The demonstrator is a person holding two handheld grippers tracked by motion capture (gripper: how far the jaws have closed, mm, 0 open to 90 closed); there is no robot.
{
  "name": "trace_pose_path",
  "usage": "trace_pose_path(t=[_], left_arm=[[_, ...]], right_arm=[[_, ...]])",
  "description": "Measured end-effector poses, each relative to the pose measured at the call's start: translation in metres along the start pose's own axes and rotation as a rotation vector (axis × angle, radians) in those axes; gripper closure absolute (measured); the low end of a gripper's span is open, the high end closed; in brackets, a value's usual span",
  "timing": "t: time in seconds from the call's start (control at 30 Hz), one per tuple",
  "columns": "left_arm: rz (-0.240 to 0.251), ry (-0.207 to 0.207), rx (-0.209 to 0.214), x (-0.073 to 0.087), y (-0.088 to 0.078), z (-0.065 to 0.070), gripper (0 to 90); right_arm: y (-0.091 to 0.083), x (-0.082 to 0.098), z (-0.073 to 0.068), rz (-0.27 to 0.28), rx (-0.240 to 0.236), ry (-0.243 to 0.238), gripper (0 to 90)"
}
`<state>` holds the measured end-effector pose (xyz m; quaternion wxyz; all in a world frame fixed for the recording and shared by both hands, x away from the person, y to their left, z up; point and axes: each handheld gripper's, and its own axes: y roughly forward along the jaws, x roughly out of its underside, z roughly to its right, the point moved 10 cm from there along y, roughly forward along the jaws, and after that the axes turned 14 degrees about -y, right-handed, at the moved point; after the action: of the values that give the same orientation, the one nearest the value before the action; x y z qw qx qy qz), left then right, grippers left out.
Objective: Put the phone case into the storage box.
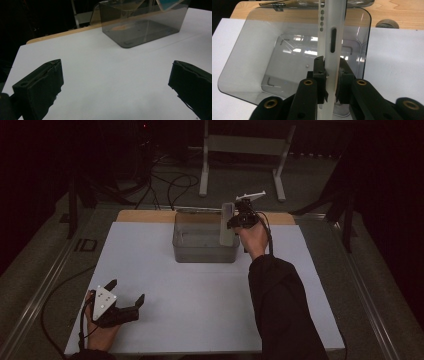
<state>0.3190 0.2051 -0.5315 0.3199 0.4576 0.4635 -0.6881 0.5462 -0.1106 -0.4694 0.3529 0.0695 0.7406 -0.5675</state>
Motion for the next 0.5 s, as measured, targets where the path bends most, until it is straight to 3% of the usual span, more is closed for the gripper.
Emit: trace_pose_path(t=[0.5], left_arm=[[-0.001, -0.001, -0.002, 0.0006, -0.0007, -0.0006, 0.7]], right_arm=[[0.0109, 0.0059, 0.0064, -0.032, 0.031, -0.006, 81.7]])
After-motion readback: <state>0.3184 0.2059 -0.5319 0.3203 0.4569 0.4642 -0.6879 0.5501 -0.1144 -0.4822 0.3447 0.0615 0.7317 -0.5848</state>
